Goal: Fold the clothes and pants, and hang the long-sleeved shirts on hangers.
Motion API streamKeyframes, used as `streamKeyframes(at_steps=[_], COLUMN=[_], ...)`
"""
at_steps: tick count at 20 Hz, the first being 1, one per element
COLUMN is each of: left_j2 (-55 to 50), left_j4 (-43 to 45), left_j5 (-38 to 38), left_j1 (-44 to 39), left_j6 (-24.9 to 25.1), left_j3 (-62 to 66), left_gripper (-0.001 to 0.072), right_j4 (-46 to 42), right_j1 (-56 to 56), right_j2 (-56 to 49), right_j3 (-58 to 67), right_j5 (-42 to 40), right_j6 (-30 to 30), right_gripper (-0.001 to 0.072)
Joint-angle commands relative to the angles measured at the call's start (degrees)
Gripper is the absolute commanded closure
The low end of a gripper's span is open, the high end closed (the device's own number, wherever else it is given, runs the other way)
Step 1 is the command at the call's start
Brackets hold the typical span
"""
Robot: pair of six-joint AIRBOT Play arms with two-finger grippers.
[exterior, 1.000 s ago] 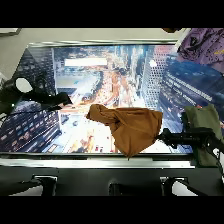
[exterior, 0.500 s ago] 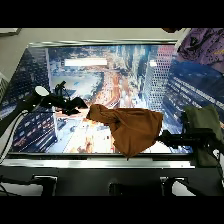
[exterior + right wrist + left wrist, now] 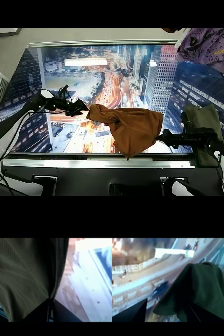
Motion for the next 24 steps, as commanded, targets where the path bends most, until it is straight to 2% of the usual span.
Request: streamKeyframes(at_steps=[1, 6, 7, 10, 11, 14, 17, 21, 24], left_j2=[-1.7, -4.0, -4.2, -4.3, -4.3, -2.1, 4.2, 15.4, 24.3], left_j4=[-0.2, -0.2, -0.2, -0.2, -0.2, 0.8, 7.2, 21.4, 29.2], left_j5=[-0.7, -1.9, -1.9, -1.9, -2.0, -2.1, -2.1, -2.9, -3.0], left_j1=[-0.2, -0.4, -0.4, -0.4, -0.5, 0.0, 2.0, 5.1, 6.9], left_j6=[0.2, 0.2, 0.2, 0.2, 0.3, 0.4, -1.7, -7.3, -8.0], left_j3=[0.0, 0.0, 0.0, 0.0, 0.1, 2.2, 9.3, 25.5, 37.7], left_gripper=[0.0219, 0.0222, 0.0297, 0.0667, 0.0692, 0.0696, 0.0698, 0.0698, 0.0697], right_j4=[0.1, 0.1, 0.2, 0.4, 0.4, 0.4, 1.3, 1.6, 1.6], right_j1=[0.0, 0.0, 0.0, 0.0, 0.0, 0.0, 0.0, 0.0, 0.0], right_j2=[0.1, 0.1, 0.1, 0.2, 0.4, 3.2, 7.0, 8.3, 8.4], right_j3=[0.0, 0.0, 0.0, 0.0, 0.1, 4.0, 15.7, 42.6, 65.1], right_j5=[-0.8, -1.2, -1.3, -1.9, -2.2, -4.2, -3.8, -5.3, -5.8], right_j6=[0.2, 0.2, 0.2, 0.2, 0.2, 0.2, 1.7, 5.8, 10.4], right_gripper=[0.0684, 0.0684, 0.0684, 0.0684, 0.0685, 0.0685, 0.0686, 0.0686, 0.0686])
